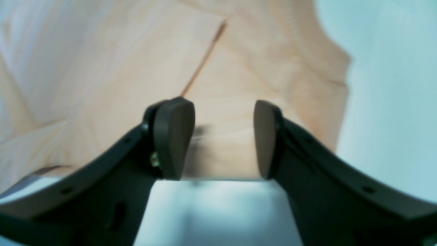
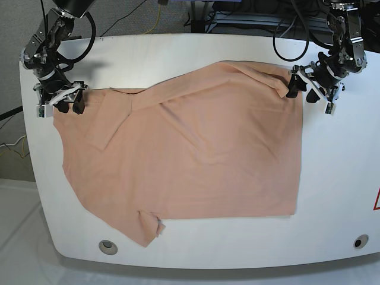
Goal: Fold the T-shirt properly
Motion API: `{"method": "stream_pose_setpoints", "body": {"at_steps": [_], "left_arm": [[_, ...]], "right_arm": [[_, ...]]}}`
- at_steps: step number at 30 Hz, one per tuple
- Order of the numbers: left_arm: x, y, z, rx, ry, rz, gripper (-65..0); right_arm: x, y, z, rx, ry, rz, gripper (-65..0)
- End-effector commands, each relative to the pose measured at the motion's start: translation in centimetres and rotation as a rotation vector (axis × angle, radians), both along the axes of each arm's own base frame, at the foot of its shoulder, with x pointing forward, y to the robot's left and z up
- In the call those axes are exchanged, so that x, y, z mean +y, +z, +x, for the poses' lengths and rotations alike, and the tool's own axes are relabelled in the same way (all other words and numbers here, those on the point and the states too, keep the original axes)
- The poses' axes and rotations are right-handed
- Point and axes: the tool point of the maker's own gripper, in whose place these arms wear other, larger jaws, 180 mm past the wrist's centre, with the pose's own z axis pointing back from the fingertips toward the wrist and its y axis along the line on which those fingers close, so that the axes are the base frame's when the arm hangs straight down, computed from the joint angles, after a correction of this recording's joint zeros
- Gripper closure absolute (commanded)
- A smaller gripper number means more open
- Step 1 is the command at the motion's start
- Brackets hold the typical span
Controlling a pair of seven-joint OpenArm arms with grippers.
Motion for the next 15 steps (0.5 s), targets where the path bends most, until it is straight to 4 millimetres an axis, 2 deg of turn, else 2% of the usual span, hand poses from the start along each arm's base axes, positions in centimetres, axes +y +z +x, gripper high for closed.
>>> {"method": "stream_pose_setpoints", "body": {"at_steps": [1, 15], "left_arm": [[0.03, 1.21, 0.8, -0.053, -0.013, 0.002, -40.3], [0.44, 1.36, 1.12, -0.067, -0.005, 0.014, -41.7]], "right_arm": [[-0.88, 1.83, 1.04, -0.068, -0.004, -0.019, -31.2], [-0.66, 2.16, 1.03, -0.068, 0.003, -0.028, -30.7]]}}
